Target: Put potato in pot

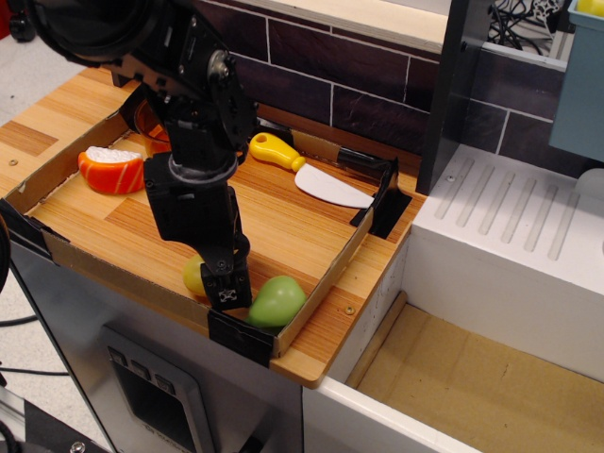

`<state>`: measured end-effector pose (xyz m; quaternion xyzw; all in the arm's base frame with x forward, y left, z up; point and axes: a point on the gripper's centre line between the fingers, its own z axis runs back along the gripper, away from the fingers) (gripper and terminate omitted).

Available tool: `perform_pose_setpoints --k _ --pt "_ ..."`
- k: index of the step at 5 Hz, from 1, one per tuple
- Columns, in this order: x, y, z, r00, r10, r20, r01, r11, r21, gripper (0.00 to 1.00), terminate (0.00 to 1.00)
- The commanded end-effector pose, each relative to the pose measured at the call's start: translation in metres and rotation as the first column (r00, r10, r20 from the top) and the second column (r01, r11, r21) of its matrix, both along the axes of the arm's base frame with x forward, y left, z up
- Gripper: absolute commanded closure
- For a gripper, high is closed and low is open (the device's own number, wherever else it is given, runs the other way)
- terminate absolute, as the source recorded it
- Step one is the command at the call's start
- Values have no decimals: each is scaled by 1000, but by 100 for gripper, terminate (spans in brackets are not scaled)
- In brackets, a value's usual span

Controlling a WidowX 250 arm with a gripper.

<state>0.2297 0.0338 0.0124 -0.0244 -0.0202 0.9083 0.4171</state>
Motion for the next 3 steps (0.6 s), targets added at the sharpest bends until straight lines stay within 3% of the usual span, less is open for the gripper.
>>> perform_pose_setpoints --k 1,2,3 --pt "9 16 -7 998 63 20 -63 998 31 0 0" --pt "16 20 -8 995 102 5 -102 994 39 100 0" --pt "25 30 7 991 127 31 -129 990 53 100 0"
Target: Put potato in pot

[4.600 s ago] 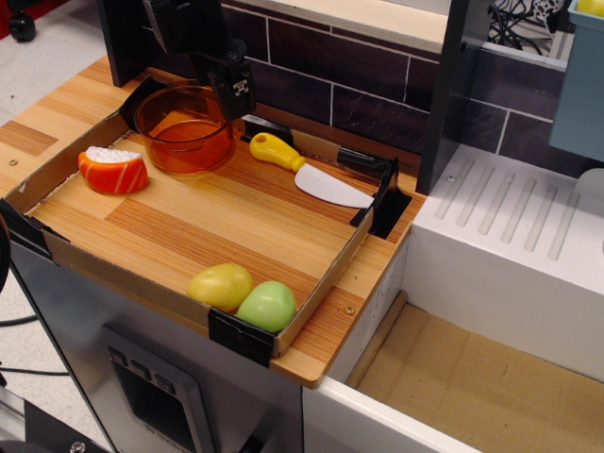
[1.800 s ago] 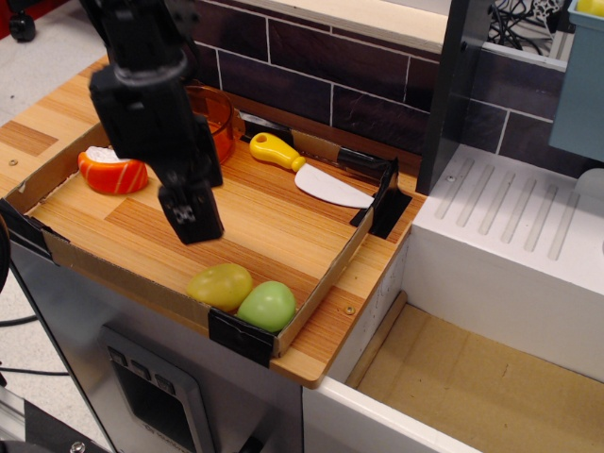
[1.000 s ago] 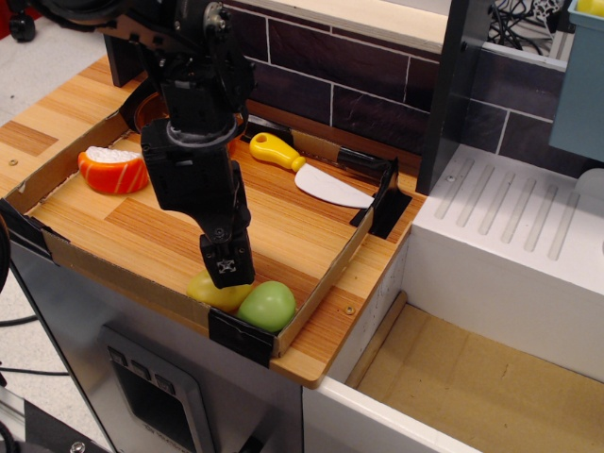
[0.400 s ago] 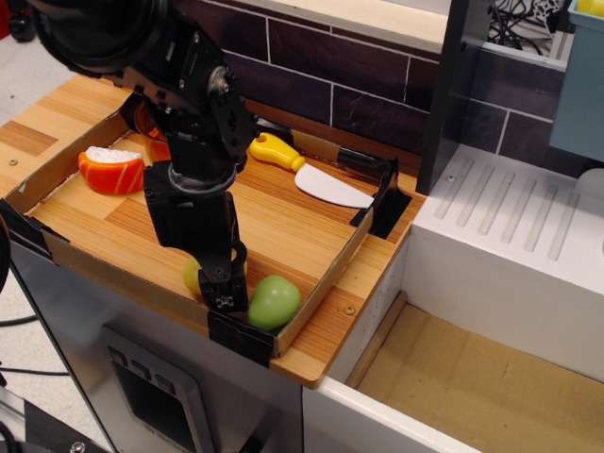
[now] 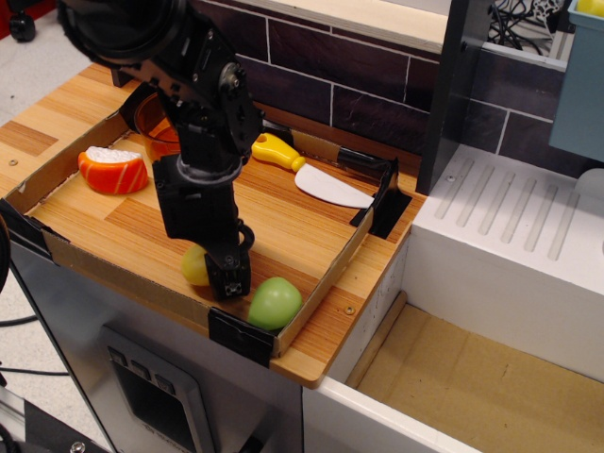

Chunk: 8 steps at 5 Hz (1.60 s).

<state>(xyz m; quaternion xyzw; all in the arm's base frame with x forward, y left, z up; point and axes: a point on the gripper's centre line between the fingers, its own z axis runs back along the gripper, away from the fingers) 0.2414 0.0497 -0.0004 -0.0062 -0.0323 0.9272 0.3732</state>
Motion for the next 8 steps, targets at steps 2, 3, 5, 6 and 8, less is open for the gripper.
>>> perform_pose_setpoints --k 2,3,5,6,8 --pt "39 37 69 986 109 130 -116 992 44 100 0" --pt "62 47 85 970 171 175 -174 985 6 100 0" --pt "108 81 95 945 250 209 -248 968 -38 100 0" --pt "122 100 97 934 284 217 -281 959 -45 100 0" --pt "119 117 88 950 222 218 -232 973 21 0 0"
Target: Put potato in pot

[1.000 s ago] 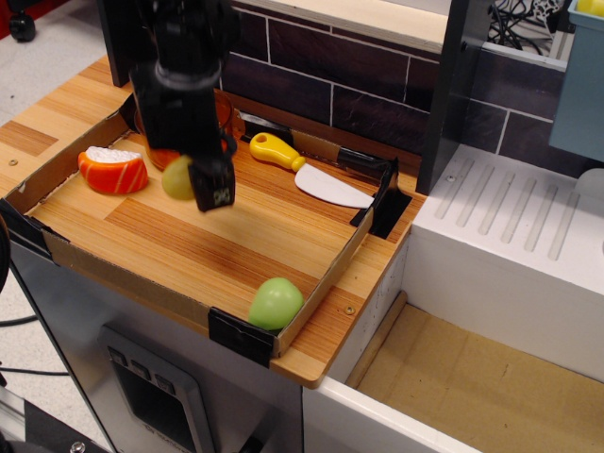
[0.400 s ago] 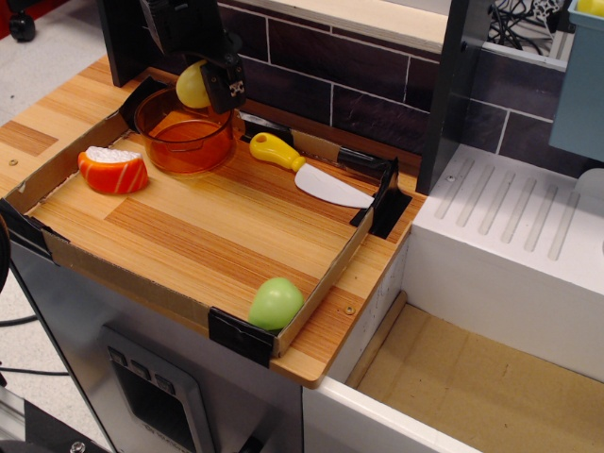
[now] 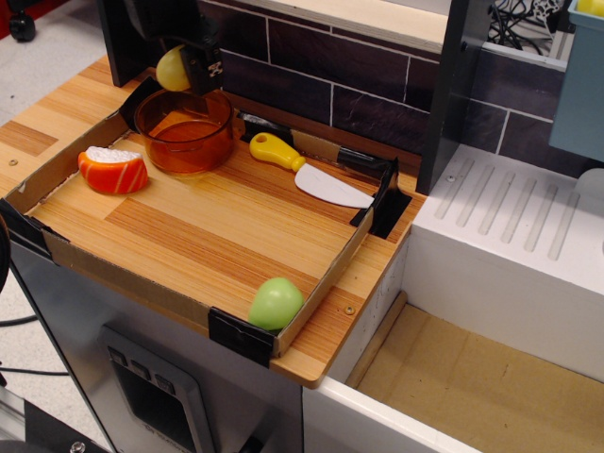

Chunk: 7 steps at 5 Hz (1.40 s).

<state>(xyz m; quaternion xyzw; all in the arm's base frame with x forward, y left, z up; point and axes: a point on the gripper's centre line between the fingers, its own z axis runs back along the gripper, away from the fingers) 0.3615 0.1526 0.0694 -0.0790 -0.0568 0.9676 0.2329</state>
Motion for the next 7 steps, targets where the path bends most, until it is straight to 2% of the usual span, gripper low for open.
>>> perform_pose_setpoints --k 1,3,4,5,6,7 --pt "1 17 10 998 -44 54 41 997 64 0 0" --pt "-3 7 17 994 -72 88 66 996 64 0 0" --pt "-6 -5 30 989 -108 101 105 994 34 0 0" --pt "-19 -24 47 971 -197 136 201 979 -19 0 0" --pt "-38 -40 50 947 -294 131 300 954 -28 0 0" --pt "-38 -40 50 947 -294 131 300 954 -28 0 100"
